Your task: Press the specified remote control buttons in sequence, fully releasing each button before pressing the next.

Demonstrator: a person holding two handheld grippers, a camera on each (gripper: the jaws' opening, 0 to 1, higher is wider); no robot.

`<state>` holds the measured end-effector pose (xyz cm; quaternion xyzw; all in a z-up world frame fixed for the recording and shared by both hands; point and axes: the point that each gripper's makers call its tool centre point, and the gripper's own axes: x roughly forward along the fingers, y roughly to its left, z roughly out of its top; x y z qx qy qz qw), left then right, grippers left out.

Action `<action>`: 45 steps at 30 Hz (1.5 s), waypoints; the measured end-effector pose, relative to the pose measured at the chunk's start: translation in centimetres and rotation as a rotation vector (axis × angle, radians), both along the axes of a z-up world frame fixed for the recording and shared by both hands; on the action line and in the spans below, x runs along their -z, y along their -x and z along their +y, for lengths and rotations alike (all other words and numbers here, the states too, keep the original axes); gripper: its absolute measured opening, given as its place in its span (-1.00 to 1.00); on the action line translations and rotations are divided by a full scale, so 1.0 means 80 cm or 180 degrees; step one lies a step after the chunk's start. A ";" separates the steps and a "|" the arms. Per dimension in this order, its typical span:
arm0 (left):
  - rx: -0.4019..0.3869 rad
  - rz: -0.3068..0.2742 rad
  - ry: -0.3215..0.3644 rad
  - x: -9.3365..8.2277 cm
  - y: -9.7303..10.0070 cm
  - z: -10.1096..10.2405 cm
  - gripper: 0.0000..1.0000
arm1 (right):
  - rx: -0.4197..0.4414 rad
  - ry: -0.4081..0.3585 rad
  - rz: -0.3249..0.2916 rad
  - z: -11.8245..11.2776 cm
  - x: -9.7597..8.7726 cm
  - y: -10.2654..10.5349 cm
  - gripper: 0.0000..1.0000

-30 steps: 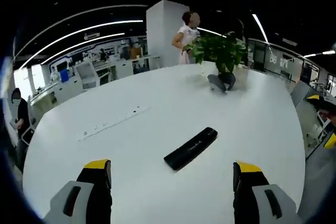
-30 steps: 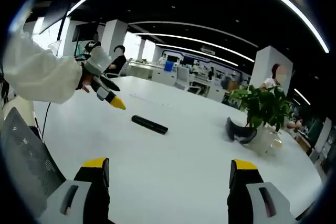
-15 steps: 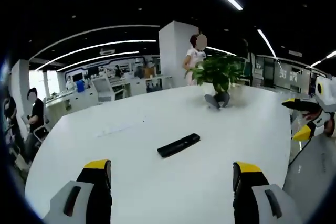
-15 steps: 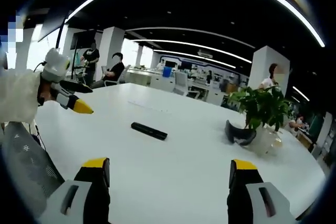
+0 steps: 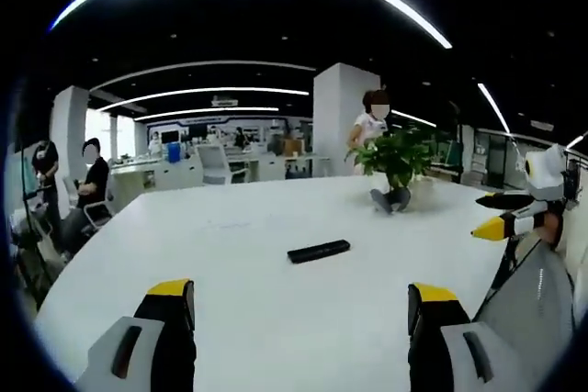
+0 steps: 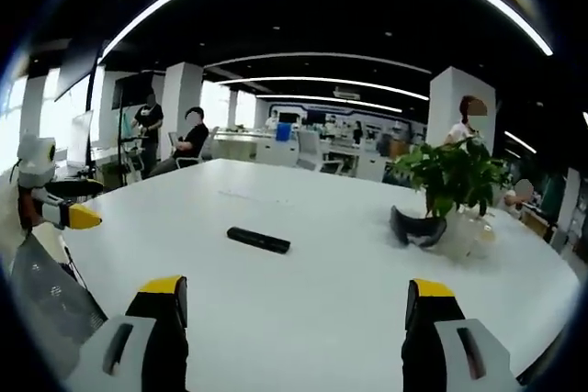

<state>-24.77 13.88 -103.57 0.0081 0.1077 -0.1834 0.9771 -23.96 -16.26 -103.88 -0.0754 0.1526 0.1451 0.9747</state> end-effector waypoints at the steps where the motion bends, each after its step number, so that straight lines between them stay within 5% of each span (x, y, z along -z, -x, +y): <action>1: -0.0003 -0.0007 0.0002 0.000 0.003 0.001 1.00 | 0.0017 0.0013 -0.0007 -0.001 0.000 0.001 0.98; 9: -0.0417 -0.0158 -0.0103 0.008 0.001 0.024 1.00 | 0.0071 0.0109 0.0003 -0.003 0.008 0.000 0.93; 12: -0.0488 -0.0109 0.0045 0.012 -0.002 0.021 1.00 | 0.0056 0.0236 0.0101 -0.003 0.019 0.000 0.94; 14: -0.0612 -0.0157 -0.0289 0.016 -0.005 0.031 1.00 | 0.0072 0.0255 0.0124 -0.004 0.022 0.000 0.94; 19: -0.0611 0.0025 -0.0629 0.040 -0.006 0.035 1.00 | 0.0160 0.0290 0.0000 -0.012 0.015 0.000 0.83; 45: -0.0528 0.0037 -0.0705 0.045 -0.003 0.029 1.00 | 0.0244 0.0285 -0.0169 -0.019 0.004 0.002 0.81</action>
